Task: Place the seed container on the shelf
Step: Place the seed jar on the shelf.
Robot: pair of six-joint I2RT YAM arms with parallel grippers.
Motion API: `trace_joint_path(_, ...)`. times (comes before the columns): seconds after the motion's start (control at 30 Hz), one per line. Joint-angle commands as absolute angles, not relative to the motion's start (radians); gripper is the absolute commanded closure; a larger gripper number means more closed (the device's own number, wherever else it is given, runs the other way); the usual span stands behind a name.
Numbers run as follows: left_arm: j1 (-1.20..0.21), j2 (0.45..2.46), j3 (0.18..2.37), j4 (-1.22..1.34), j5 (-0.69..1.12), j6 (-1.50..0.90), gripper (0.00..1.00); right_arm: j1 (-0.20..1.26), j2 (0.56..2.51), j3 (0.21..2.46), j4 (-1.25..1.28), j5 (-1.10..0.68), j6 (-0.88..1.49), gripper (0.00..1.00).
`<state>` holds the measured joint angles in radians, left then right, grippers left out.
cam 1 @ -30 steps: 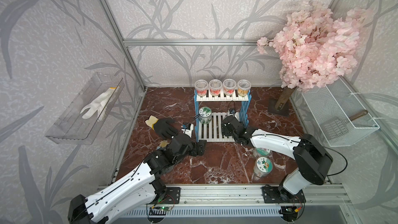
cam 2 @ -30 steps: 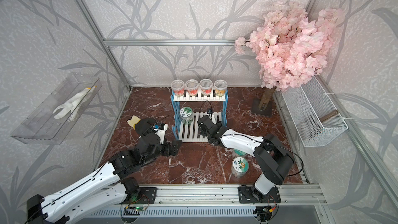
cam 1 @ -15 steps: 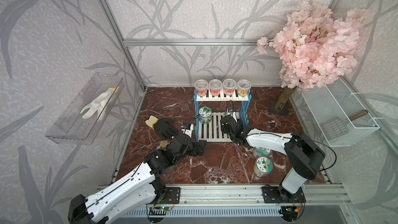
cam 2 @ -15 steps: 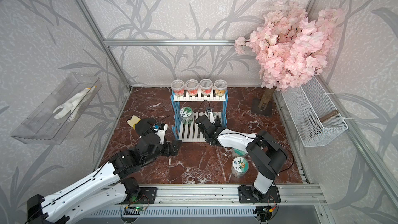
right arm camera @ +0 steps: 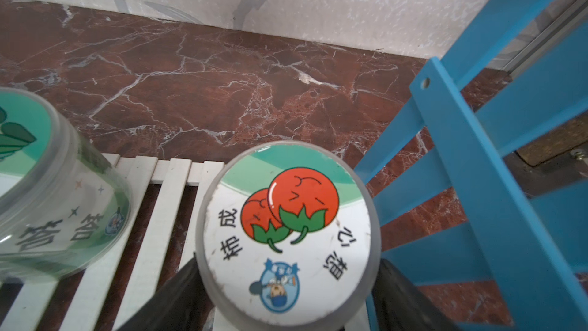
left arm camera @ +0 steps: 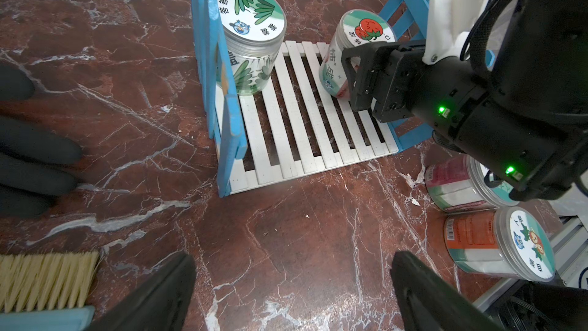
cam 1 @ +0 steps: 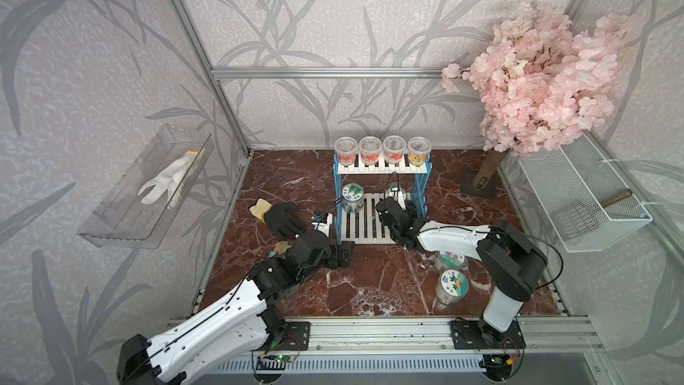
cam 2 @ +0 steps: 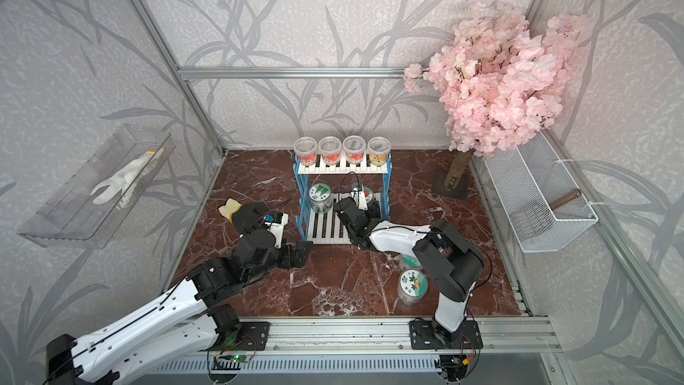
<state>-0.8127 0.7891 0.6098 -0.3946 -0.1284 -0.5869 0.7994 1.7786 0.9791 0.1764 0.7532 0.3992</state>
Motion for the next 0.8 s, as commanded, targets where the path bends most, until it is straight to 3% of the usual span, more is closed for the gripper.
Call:
trace_joint_path(0.0, -0.807, 0.785, 0.601, -0.393, -0.126, -0.585, 0.00, 0.799, 1.805, 0.988, 0.195, 0.802, 0.386, 0.15)
trace_joint_path(0.27, -0.807, 0.785, 0.598, -0.390, -0.123, -0.586, 0.00, 0.799, 1.811, 0.975, 0.194, 0.851, 0.420, 0.09)
trace_joint_path(0.43, -0.805, 0.786, 0.595, -0.389, -0.123, -0.587, 0.00, 0.799, 1.798, 0.959, 0.233, 0.824, 0.404, 0.18)
trace_joint_path(0.77, -0.805, 0.789, 0.595, -0.388, -0.121, -0.589, 0.00, 0.799, 1.833, 0.978, 0.250, 0.867, 0.369, 0.18)
